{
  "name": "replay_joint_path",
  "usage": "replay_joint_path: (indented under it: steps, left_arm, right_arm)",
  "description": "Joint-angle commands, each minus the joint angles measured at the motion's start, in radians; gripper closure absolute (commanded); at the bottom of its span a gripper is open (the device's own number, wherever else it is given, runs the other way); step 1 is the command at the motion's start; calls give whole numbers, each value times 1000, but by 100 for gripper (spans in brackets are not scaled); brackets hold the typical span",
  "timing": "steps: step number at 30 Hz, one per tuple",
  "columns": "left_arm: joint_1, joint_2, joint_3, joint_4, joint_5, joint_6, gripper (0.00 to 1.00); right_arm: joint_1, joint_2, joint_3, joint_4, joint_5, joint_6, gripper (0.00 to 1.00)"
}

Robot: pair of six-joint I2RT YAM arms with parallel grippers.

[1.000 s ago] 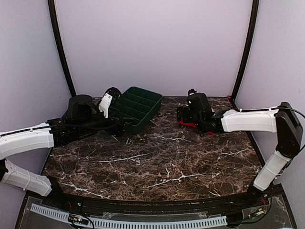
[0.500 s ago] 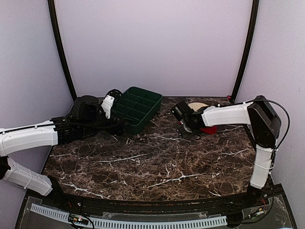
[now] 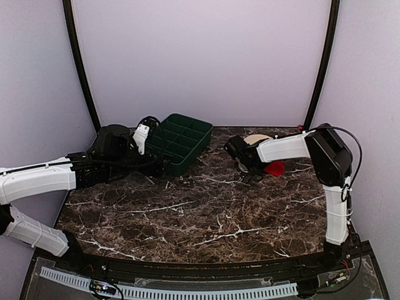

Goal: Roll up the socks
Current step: Pick up the sock from the center of the board.

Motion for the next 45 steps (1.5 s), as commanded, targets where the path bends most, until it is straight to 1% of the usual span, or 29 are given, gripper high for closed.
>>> replay_joint_path:
  steps: [1,4,6,10,16,19,26,27,30,32,45]
  left_arm:
    - [5,1,26,-4,-18,-13,11]
    - [5,7,27,-2,-17,-14,11]
    - [5,9,27,-2,-19,-16,11]
    - [5,7,22,-4,-25,-19,12]
    - [5,-1,17,-12,-33,-26,12]
    - [5,-1,12,-10,-35,-28,12]
    - [5,-7,5,-11,-36,-32,12]
    - [5,-10,4,-10,-38,-32,12]
    - [5,-13,0,-12,-38,-34,12]
    - [5,-15,-1,-11,-37,-37,12]
    - [5,-40,-13,-11,-42,-47,12]
  right_arm:
    - [-32,22,38,11,58,-27,23]
    - [-43,41,50,21,75,-47,24]
    - [-51,51,56,29,74,-59,27]
    - [-72,72,68,36,67,-71,34]
    - [-85,81,70,47,65,-91,52]
    - [-85,83,61,54,72,-97,55]
    - [-86,92,53,51,68,-99,65]
    - [-86,90,52,49,62,-97,68]
    - [-86,78,43,46,43,-87,82]
    - [-85,64,36,44,31,-80,87]
    - [-43,-18,15,-9,-2,-42,95]
